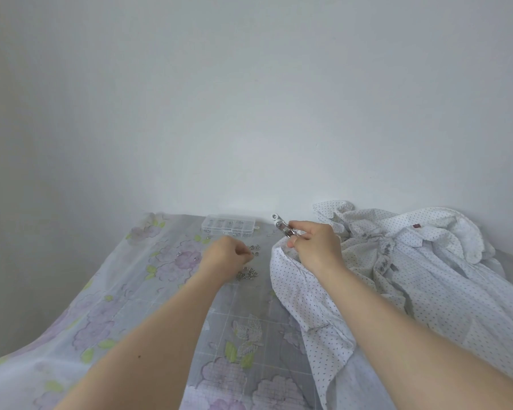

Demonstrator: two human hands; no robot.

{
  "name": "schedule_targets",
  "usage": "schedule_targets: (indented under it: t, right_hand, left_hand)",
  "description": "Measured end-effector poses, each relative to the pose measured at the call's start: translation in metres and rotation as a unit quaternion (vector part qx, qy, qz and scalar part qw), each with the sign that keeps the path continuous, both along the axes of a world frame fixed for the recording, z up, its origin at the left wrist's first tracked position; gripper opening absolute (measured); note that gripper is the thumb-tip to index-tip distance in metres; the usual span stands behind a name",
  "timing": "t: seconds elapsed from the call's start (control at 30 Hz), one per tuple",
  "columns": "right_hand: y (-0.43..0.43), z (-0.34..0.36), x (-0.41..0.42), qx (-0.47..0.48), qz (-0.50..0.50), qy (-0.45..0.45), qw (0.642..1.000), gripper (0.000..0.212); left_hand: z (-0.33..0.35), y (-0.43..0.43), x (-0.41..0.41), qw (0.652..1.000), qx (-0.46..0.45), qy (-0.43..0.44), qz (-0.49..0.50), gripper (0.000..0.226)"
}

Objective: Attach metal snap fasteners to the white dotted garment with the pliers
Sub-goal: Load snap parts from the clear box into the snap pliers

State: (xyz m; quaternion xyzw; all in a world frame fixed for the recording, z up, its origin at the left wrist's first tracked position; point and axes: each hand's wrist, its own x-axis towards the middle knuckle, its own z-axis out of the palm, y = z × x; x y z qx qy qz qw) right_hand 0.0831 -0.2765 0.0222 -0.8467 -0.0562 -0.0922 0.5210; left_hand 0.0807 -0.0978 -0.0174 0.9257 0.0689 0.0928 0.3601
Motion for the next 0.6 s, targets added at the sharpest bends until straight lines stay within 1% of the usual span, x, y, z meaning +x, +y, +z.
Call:
schedule_targets:
  t: [0.07, 0.17, 0.27, 0.37, 0.5, 0.6]
  right_hand:
    - [-0.0002, -0.0001, 0.0009, -0.001, 0.000, 0.000, 1.000, 0.038]
    - [0.0001, -0.0009, 0.0021, -0.003, -0.001, 0.001, 1.000, 0.038]
    - [0.0000, -0.0014, 0.0032, -0.003, -0.003, -0.001, 1.000, 0.038]
    - [-0.0009, -0.0023, 0.0031, -0.006, -0.003, 0.000, 1.000, 0.038]
    - [0.0000, -0.0022, 0.0034, 0.002, -0.007, 0.003, 1.000, 0.039]
    - [0.0002, -0.0006, 0.0024, 0.002, -0.007, 0.005, 1.000, 0.039]
  left_hand:
    - [0.0028, -0.0029, -0.0001, 0.999, 0.003, 0.003, -0.033, 0.012]
    - [0.0055, -0.0062, -0.0018, 0.996, 0.049, 0.033, -0.071, 0.012]
    - [0.0055, -0.0065, -0.0013, 0.994, 0.071, 0.038, -0.072, 0.011]
    - [0.0053, -0.0074, -0.0011, 0.989, 0.114, 0.034, -0.084, 0.012]
    - [0.0075, -0.0085, 0.0001, 0.980, 0.174, 0.034, -0.089, 0.018]
    - [0.0082, -0.0095, 0.0011, 0.974, 0.202, 0.036, -0.094, 0.017]
